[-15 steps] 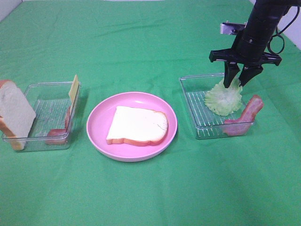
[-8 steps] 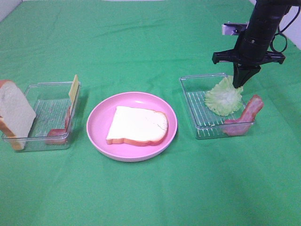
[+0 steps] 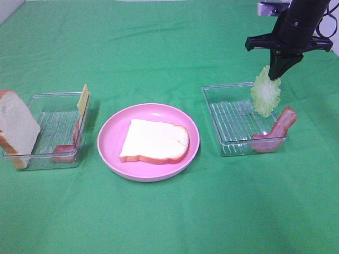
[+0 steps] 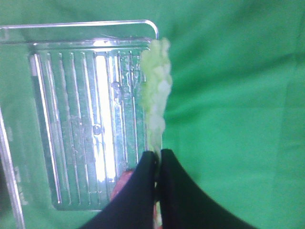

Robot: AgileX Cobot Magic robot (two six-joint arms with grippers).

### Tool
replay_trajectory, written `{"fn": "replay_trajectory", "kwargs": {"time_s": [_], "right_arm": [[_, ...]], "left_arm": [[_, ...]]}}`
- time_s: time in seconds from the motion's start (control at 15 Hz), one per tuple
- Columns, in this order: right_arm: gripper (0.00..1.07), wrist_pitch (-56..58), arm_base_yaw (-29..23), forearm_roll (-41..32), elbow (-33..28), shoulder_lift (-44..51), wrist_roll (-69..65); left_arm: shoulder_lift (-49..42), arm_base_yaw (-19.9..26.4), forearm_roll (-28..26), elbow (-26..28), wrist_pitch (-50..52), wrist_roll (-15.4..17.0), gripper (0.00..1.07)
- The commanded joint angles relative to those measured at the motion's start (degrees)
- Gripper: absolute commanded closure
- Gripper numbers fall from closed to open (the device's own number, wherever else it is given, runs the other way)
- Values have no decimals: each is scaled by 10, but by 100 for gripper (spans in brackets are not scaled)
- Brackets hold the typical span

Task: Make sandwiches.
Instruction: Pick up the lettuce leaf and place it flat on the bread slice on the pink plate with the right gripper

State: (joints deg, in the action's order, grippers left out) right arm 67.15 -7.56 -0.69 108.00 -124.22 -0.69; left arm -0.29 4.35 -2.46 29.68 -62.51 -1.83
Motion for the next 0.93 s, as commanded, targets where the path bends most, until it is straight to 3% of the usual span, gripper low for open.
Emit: {"fn": "replay_trajectory", "kwargs": {"time_s": [0.07,0.4,0.53,0.67,0.73,0.93], "right_arm": [[107,22,2,-23,2,32,0],[107,55,0,-117,0,89,12],[107,34,-17,-167,-33,128,30],[107,-11,-55,-204,-93,166,52],[107,-38,-95,-284,-133,176,94],[107,-68,-150,-360,-148,168,139]], "left_arm": [[-7,2,-4,-1,8,-1,7],[-7,2,-4,-1,8,-1,7],[-7,2,-4,-1,8,-1,7],[-7,2,-4,-1,8,-1,7],[-7,2,-4,-1,8,-1,7],[-7,2,-4,-1,8,-1,7]]}}
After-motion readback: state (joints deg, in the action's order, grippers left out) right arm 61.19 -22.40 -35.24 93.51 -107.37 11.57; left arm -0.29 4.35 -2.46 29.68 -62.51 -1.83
